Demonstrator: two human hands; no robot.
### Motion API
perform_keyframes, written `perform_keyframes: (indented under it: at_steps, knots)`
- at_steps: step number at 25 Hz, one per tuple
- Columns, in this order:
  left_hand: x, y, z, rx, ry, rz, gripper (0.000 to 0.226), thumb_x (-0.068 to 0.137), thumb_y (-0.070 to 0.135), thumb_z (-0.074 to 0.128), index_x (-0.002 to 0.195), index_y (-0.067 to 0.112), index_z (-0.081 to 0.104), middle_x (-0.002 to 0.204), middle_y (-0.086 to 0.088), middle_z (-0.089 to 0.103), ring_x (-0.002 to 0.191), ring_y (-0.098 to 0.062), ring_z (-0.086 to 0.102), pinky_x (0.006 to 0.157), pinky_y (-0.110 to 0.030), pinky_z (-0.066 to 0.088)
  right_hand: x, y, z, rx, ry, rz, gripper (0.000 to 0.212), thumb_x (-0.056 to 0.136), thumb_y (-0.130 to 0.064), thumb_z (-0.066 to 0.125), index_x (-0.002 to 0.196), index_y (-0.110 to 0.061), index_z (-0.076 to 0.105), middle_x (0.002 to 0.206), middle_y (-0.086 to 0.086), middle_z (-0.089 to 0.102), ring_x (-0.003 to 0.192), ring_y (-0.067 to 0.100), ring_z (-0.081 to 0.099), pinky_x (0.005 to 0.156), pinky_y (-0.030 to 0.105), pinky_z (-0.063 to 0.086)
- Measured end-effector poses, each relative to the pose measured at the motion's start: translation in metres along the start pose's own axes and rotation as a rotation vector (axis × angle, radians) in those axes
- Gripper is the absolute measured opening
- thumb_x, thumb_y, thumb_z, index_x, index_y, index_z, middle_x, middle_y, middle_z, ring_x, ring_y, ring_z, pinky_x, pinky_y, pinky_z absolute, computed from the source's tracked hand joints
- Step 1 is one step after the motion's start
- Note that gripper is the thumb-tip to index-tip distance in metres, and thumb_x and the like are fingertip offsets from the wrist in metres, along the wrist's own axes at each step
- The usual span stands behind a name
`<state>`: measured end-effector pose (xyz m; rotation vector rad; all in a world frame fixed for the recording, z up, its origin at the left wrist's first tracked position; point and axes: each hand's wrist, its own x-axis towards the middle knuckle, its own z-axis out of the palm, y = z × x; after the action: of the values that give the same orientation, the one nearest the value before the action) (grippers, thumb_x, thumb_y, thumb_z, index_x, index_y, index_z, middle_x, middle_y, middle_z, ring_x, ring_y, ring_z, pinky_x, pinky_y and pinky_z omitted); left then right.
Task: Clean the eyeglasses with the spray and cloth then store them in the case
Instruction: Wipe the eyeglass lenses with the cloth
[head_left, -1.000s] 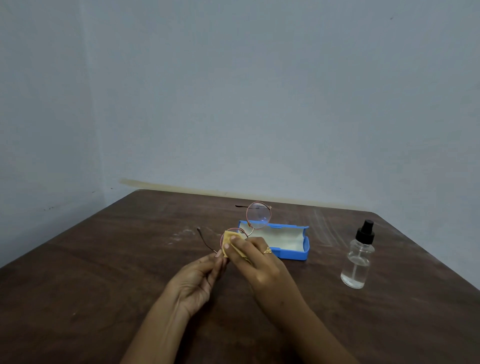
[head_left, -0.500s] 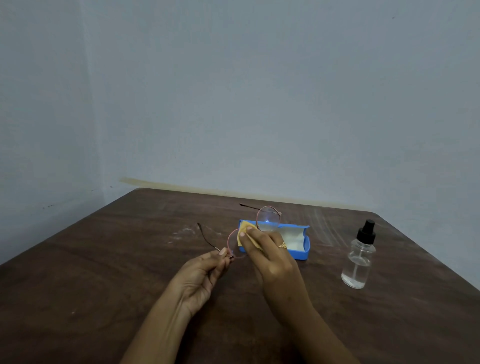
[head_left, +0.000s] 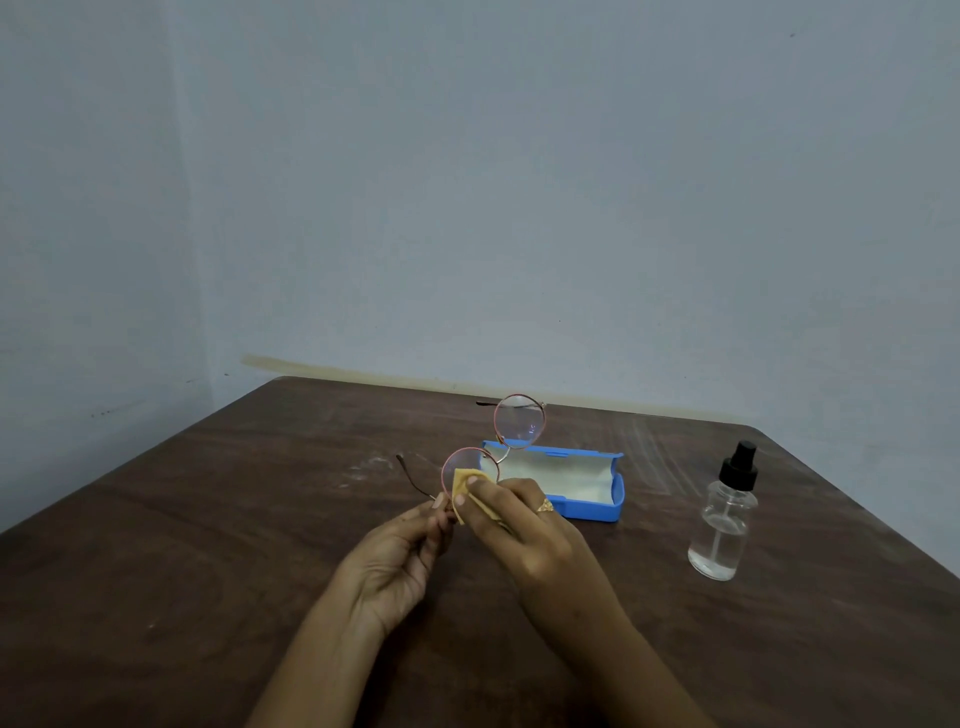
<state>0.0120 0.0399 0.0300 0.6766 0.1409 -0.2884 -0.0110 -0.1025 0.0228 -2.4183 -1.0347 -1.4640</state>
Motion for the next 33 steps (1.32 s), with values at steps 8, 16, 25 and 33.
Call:
perform_keyframes:
  at_steps: [8, 16, 25, 33]
  knots:
    - [-0.001, 0.0, 0.002, 0.074, -0.003, 0.012, 0.022, 0.087, -0.012, 0.036, 0.077, -0.007, 0.056, 0.045, -0.01, 0.062, 0.032, -0.006, 0.054, 0.034, -0.007, 0.043, -0.003, 0.008, 0.002, -0.047, 0.065, 0.119, 0.032, 0.082, -0.004, 0.046, 0.108, -0.002, 0.065, 0.106, 0.01, 0.068, 0.097, 0.019, 0.051, 0.062, 0.031, 0.055]
    - [-0.001, -0.004, 0.002, 0.236, -0.038, 0.054, 0.024, 0.085, -0.015, 0.038, 0.074, -0.005, 0.058, 0.047, -0.006, 0.063, 0.036, -0.004, 0.055, 0.036, -0.006, 0.043, -0.006, 0.009, 0.004, -0.023, 0.069, 0.136, 0.035, 0.078, 0.003, 0.058, 0.112, -0.003, 0.062, 0.11, 0.01, 0.066, 0.097, 0.023, 0.057, 0.067, 0.032, 0.055]
    - [0.0, -0.005, 0.0, 0.191, -0.042, 0.049, 0.026, 0.086, -0.015, 0.035, 0.075, -0.005, 0.056, 0.045, -0.005, 0.06, 0.034, -0.006, 0.054, 0.034, -0.006, 0.041, -0.002, 0.006, -0.003, 0.033, -0.017, 0.012, 0.029, 0.085, -0.009, 0.047, 0.109, -0.008, 0.064, 0.108, 0.007, 0.066, 0.097, 0.017, 0.05, 0.056, 0.03, 0.054]
    - [0.001, -0.001, -0.002, 0.063, -0.035, 0.024, 0.025, 0.089, -0.01, 0.033, 0.078, -0.005, 0.055, 0.046, -0.008, 0.061, 0.032, -0.006, 0.052, 0.033, -0.006, 0.041, -0.005, 0.009, 0.0, 0.065, -0.041, 0.011, 0.027, 0.087, -0.013, 0.047, 0.11, -0.012, 0.061, 0.11, 0.004, 0.065, 0.096, 0.016, 0.051, 0.054, 0.028, 0.053]
